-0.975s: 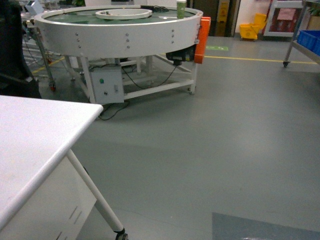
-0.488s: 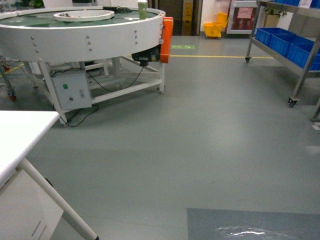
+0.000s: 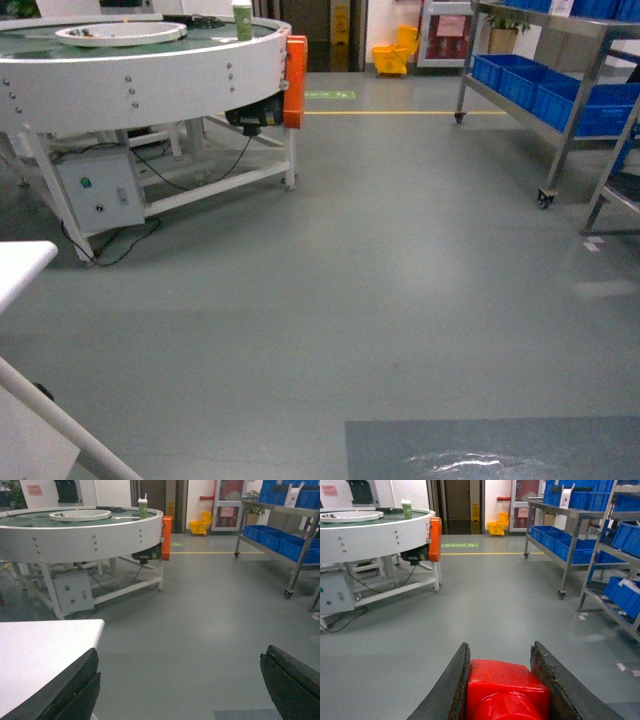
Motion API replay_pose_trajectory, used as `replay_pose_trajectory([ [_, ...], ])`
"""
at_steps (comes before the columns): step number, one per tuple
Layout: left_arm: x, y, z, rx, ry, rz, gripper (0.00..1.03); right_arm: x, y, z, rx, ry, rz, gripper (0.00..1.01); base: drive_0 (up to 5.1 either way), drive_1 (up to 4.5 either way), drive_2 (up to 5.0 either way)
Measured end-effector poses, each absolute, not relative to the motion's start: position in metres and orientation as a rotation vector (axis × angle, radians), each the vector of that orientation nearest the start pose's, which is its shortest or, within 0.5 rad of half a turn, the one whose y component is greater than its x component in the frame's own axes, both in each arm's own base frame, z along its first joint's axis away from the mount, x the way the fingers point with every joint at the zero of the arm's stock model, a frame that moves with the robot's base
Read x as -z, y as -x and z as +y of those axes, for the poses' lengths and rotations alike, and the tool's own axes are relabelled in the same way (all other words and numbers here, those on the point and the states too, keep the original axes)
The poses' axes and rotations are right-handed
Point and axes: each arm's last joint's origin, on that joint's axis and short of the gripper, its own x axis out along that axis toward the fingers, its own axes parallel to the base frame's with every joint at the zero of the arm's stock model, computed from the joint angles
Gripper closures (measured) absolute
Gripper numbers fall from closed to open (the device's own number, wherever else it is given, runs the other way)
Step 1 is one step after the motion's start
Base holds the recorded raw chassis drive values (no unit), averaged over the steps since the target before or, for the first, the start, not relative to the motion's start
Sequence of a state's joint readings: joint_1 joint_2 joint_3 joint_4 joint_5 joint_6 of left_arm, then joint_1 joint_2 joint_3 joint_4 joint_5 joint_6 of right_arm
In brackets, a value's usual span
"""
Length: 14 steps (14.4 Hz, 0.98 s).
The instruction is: Pick red block from blue box to shelf
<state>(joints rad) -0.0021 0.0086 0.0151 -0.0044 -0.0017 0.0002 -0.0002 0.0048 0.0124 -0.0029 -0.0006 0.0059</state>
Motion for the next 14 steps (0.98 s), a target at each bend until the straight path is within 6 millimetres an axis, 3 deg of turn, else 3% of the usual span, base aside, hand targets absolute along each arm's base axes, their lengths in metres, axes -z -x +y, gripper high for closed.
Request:
replay_pose_trajectory([
  [14,-0.1675,-0.0973,-0.0001,0.0,0.0,-0.002,0.05,-0.1669,-0.0972,0.0,0.0,-0.006,-0.002,0.72,0.1,3.88,-3.6],
])
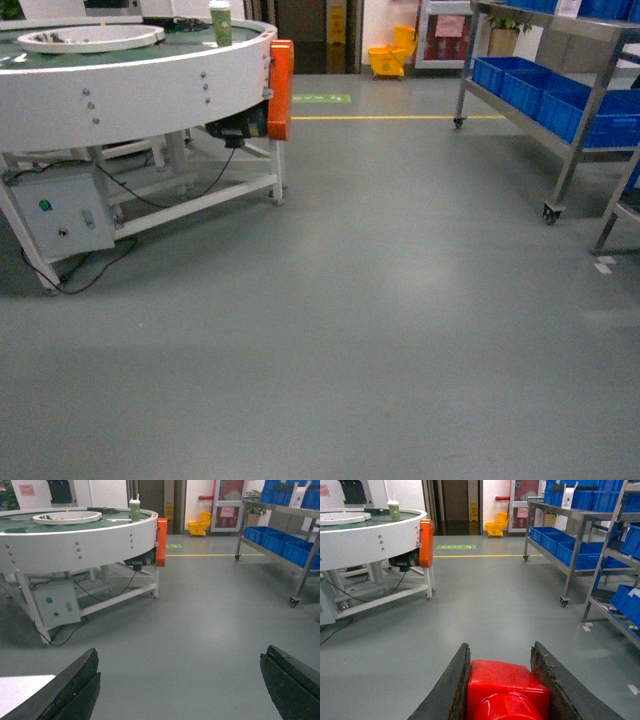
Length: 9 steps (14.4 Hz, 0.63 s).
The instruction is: Pick red block from blue box to shelf
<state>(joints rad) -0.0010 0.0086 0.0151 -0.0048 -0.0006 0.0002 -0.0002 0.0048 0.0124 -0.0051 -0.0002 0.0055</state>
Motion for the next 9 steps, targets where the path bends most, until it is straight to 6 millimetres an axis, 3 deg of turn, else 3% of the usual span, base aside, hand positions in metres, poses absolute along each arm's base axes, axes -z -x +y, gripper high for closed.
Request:
replay_pose_trajectory([
  [9,-0.1674,-0.0973,-0.0001,0.0,0.0,-0.001,0.05,-0.1671,-0.0972,0.0,0.0,-0.006,-0.005,0.72,0.1,4.09,-3.9],
])
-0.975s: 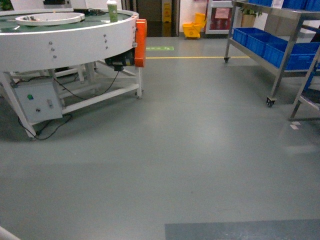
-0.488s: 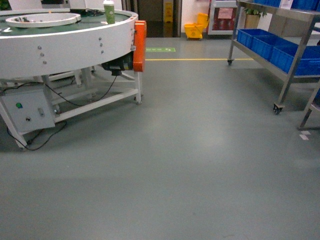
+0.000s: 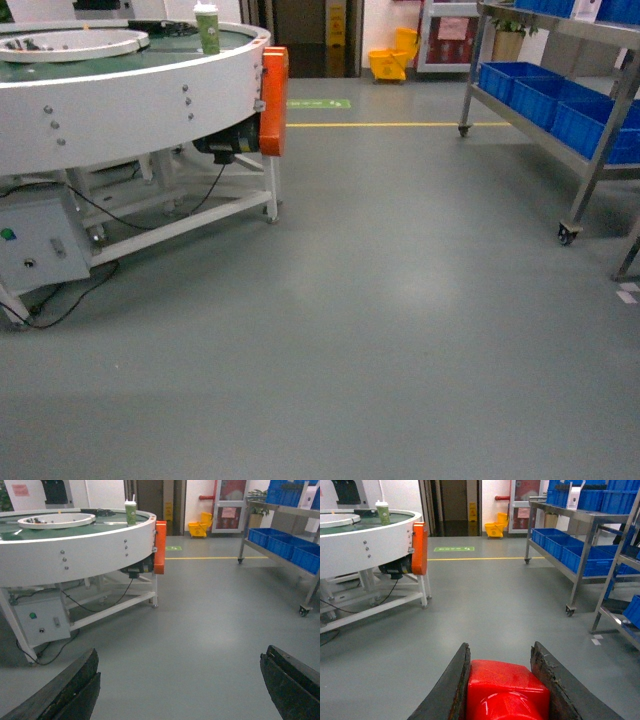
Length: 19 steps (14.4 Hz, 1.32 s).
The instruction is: Pick red block from blue box to shelf
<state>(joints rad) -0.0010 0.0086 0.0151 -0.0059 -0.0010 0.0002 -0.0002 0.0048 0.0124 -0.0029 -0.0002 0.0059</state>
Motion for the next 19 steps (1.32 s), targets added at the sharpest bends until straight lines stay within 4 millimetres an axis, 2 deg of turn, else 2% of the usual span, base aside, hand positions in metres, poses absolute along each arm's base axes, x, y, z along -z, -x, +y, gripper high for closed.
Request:
replay_pose_trajectory([
  [19,-0.168,-0.0973,-0.0001,0.0,-0.001,-0.007,0.05,-0.1668,-0.0972,0.0,0.0,-0.006,-0.002,0.72,0.0,4.32,-4.3],
])
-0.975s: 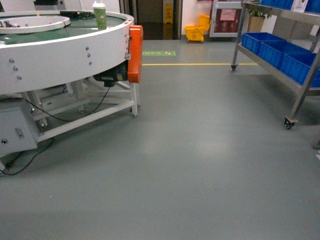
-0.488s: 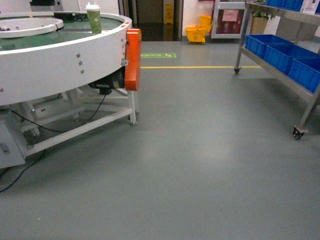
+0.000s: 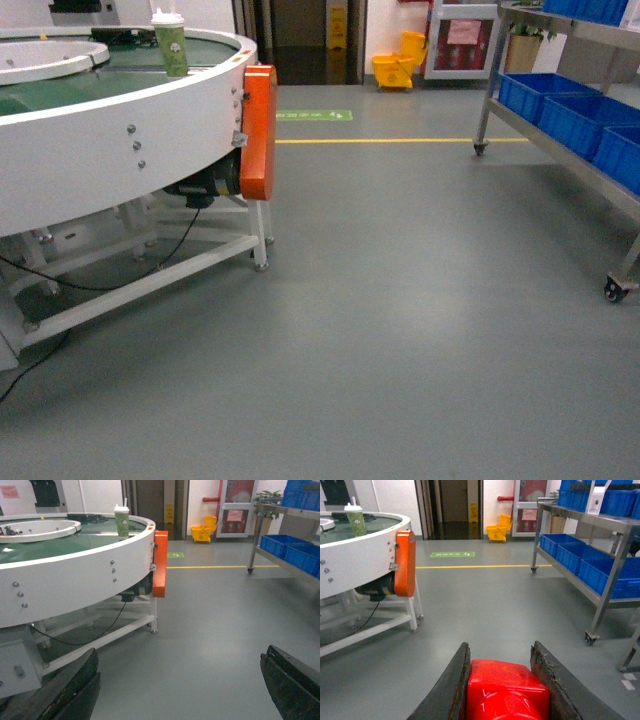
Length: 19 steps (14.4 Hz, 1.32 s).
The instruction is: Pick red block from blue box to shelf
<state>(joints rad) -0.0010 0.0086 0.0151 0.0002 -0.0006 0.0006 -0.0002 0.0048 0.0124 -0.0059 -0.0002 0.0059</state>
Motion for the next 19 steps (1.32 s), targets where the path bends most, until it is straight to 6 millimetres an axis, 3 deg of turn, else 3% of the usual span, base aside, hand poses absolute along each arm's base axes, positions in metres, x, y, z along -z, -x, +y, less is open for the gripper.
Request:
replay_pose_trajectory([
  [19,-0.1674,-0.0973,-0.0001,0.0,0.0,-0.001,0.05,-0.1668,-0.0972,0.0,0.0,-0.006,-0.002,0.72,0.0,4.31,-4.3],
])
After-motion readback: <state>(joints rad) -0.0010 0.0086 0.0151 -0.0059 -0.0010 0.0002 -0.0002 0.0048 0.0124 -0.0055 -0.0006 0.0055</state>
